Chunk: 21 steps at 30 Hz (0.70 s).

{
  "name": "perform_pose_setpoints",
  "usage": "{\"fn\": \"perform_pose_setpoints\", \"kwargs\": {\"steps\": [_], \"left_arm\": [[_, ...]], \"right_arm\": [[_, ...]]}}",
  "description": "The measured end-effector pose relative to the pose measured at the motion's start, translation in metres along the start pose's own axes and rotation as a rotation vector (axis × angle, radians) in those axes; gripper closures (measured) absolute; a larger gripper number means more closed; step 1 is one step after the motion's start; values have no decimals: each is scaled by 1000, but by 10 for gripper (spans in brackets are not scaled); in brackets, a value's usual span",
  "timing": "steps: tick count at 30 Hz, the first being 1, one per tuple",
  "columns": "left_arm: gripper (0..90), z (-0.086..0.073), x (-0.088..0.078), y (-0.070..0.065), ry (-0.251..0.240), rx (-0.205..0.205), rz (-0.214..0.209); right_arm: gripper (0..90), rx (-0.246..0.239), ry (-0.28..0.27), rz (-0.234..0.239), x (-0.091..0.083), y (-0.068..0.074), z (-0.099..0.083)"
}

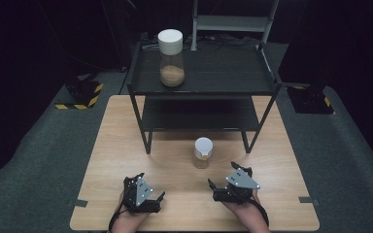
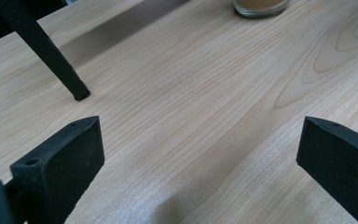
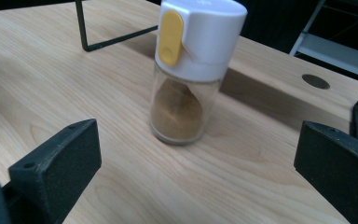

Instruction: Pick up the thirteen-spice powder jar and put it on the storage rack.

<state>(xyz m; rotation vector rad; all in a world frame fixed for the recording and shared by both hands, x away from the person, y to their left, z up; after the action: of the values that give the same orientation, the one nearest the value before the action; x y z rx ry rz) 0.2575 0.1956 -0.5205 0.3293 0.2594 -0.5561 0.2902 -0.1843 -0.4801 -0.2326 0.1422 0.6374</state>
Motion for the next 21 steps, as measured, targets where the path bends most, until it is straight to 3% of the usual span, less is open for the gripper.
{"fn": "perform_pose_setpoints", "kwargs": {"steps": [21], "left_arm": [[10,0,0,1,-5,0,-13]], "right_arm": [[0,58,-29,-11,43,-1,4]]}}
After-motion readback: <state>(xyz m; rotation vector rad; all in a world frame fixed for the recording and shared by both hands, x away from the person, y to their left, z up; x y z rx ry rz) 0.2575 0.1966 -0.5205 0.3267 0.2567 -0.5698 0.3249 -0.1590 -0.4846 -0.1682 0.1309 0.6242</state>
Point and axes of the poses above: each handheld gripper's, and its own axes: x roughly forward along the jaws, z roughly out of its top, y roughly to its left, the point moved 9 cm from there along x, roughly forward along the jaws, and after that the axes turned 11 degrees about -y, right-handed, at the moved point
